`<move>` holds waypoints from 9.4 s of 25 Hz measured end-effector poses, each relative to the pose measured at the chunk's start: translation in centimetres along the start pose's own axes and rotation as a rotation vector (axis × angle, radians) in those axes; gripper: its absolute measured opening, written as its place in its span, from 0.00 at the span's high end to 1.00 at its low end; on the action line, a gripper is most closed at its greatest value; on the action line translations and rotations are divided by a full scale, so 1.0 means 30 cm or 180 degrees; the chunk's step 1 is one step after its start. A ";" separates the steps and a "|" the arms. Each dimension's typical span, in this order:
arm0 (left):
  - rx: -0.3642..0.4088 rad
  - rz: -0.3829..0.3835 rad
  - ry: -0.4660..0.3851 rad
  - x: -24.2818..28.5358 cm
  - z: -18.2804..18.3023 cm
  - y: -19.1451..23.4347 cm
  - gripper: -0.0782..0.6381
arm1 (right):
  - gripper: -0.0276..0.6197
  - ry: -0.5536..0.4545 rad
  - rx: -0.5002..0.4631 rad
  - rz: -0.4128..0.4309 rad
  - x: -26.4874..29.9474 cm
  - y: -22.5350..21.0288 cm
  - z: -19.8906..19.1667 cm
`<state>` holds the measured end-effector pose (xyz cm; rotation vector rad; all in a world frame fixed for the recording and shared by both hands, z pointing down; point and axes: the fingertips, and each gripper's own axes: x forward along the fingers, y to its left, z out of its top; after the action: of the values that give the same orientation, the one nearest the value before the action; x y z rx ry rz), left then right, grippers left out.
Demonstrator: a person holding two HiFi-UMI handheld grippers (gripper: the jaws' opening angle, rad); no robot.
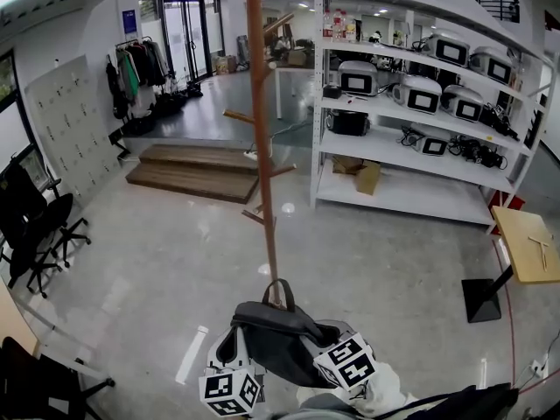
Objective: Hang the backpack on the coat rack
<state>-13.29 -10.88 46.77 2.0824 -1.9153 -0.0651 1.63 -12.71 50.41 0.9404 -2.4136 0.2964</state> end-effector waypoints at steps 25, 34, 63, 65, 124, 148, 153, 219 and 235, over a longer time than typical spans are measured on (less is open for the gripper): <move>-0.0013 0.0163 0.0036 0.301 0.040 0.048 0.89 | 0.78 0.0119 -0.0227 0.0277 0.249 -0.191 0.119; 0.0056 0.0079 0.0129 0.345 0.036 0.071 0.89 | 0.78 0.0084 -0.0306 0.0266 0.301 -0.224 0.214; -0.0122 0.0108 0.0138 0.422 0.067 0.190 0.89 | 0.78 -0.0122 -0.0233 0.0120 0.496 -0.413 0.474; -0.0128 0.0120 0.0161 0.416 0.056 0.201 0.89 | 0.78 -0.0104 -0.0204 0.0112 0.515 -0.418 0.463; -0.0080 0.0421 0.0267 0.400 0.042 0.261 0.89 | 0.77 0.0055 0.0341 0.0088 0.775 -0.578 0.263; -0.0008 0.0096 0.0242 0.395 0.033 0.124 0.89 | 0.50 -0.0837 0.0800 -0.0033 0.547 -0.617 0.333; 0.0066 -0.0108 0.0262 0.408 0.024 0.027 0.89 | 0.50 -0.1017 0.0869 -0.0222 0.403 -0.602 0.327; 0.0367 -0.0476 0.0211 0.291 0.011 -0.101 0.89 | 0.94 -0.0879 0.0924 -0.0625 0.217 -0.201 0.138; 0.0375 -0.0471 0.0219 0.295 0.015 -0.104 0.89 | 0.94 -0.0855 0.0921 -0.0596 0.215 -0.201 0.128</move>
<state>-9.48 -19.46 47.08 2.2697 -1.7624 0.0875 0.23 -22.22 50.81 1.4051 -2.5403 0.4861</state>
